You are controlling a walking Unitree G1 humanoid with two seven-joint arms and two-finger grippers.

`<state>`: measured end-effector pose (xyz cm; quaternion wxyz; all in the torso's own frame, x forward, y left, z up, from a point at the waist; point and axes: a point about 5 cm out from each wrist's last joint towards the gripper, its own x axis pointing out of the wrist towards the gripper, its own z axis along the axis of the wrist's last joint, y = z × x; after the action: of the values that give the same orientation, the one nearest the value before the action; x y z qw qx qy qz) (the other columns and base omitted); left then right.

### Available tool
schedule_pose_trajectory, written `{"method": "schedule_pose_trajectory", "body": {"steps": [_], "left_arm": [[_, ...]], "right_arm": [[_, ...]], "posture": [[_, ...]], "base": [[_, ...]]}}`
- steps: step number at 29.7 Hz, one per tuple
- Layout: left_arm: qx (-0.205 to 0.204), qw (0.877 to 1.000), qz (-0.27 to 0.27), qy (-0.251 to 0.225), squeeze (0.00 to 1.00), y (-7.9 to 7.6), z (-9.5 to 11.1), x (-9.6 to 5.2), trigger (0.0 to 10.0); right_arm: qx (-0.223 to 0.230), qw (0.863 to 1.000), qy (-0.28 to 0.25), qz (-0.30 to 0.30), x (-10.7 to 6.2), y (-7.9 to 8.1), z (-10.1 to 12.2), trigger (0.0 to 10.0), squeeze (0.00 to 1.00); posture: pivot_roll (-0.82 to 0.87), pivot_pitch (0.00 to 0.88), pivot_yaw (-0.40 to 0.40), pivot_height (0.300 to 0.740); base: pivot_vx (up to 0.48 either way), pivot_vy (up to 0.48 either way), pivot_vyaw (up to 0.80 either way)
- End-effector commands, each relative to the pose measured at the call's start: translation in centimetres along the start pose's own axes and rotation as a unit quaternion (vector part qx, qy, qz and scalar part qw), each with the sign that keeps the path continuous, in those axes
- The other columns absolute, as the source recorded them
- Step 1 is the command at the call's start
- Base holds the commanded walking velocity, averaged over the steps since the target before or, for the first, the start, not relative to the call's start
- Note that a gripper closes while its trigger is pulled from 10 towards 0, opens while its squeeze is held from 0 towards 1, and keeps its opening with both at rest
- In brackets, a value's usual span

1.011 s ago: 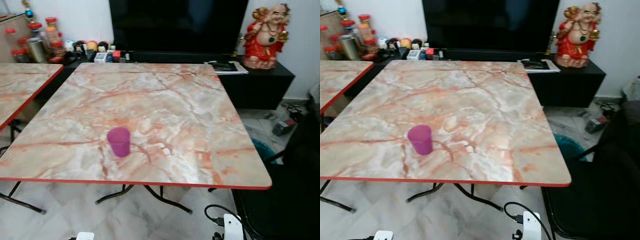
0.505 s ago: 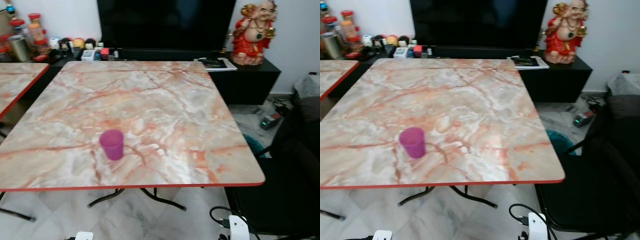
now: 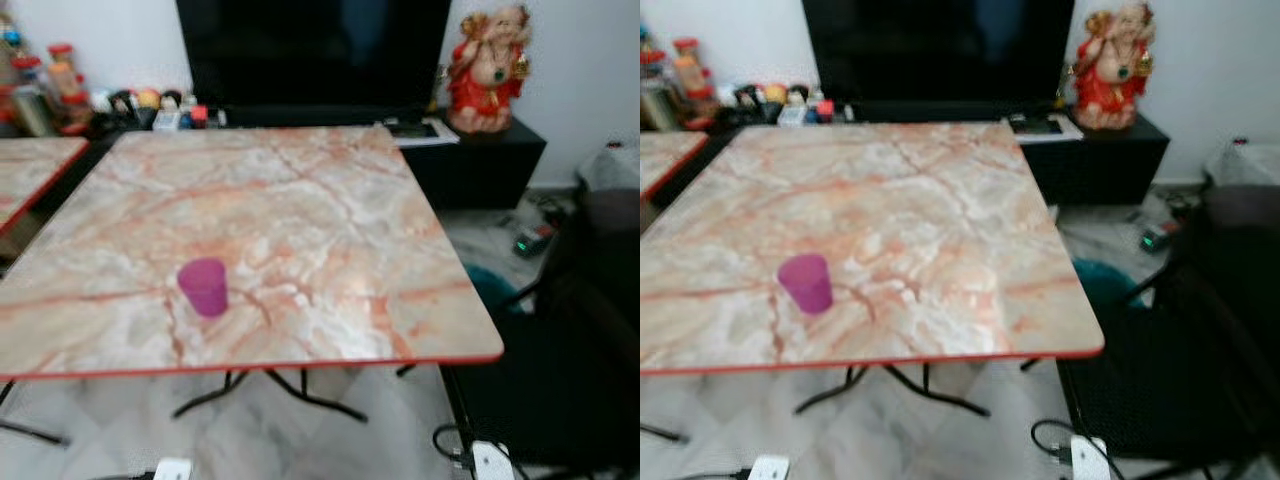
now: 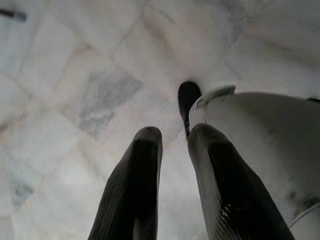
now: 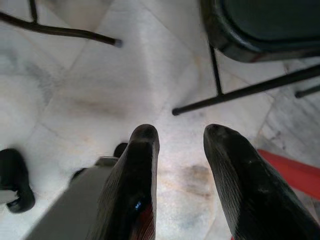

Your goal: Setting the table

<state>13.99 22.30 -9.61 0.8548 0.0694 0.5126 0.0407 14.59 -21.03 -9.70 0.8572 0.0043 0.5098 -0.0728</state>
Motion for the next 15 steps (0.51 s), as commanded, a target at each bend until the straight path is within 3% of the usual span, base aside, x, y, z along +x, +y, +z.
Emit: {"method": "schedule_pose_trajectory", "body": {"steps": [1, 4, 10, 14, 15], "left_arm": [[-0.001, 1.000, 0.000, 0.007, 0.00, 0.1, -0.3, 0.0, 10.0], [0.003, 1.000, -0.002, 0.006, 0.00, 0.1, -0.3, 0.0, 10.0], [0.000, 1.000, -0.002, 0.006, 0.00, 0.0, -0.3, 0.0, 10.0], [0.000, 1.000, -0.002, 0.006, 0.00, 0.0, -0.3, 0.0, 10.0], [-0.002, 1.000, -0.002, 0.007, 0.00, 0.0, -0.3, 0.0, 10.0]], "right_arm": [[-0.002, 1.000, -0.004, 0.007, 0.1, 0.8, 0.4, 10.0, 0.00], [-0.006, 1.000, -0.004, 0.014, 0.1, 1.9, 0.3, 10.0, 0.00], [-0.009, 1.000, -0.003, 0.015, 0.1, 2.2, 0.2, 10.0, 0.00], [-0.011, 1.000, -0.003, 0.010, 0.0, 1.2, 0.0, 10.0, 0.00], [-0.014, 1.000, -0.003, 0.007, 0.0, 0.3, 0.0, 10.0, 0.00]], "posture": [[0.00, 0.000, -0.045, 0.740], [0.00, 0.000, -0.047, 0.740], [0.00, 0.000, -0.050, 0.740], [0.00, 0.000, -0.051, 0.740], [0.00, 0.000, -0.051, 0.740]], "base": [[0.000, 0.000, 0.00], [0.000, -0.391, 0.00], [0.000, -0.471, 0.00], [0.000, -0.349, 0.00], [0.000, 0.000, 0.00]]}}
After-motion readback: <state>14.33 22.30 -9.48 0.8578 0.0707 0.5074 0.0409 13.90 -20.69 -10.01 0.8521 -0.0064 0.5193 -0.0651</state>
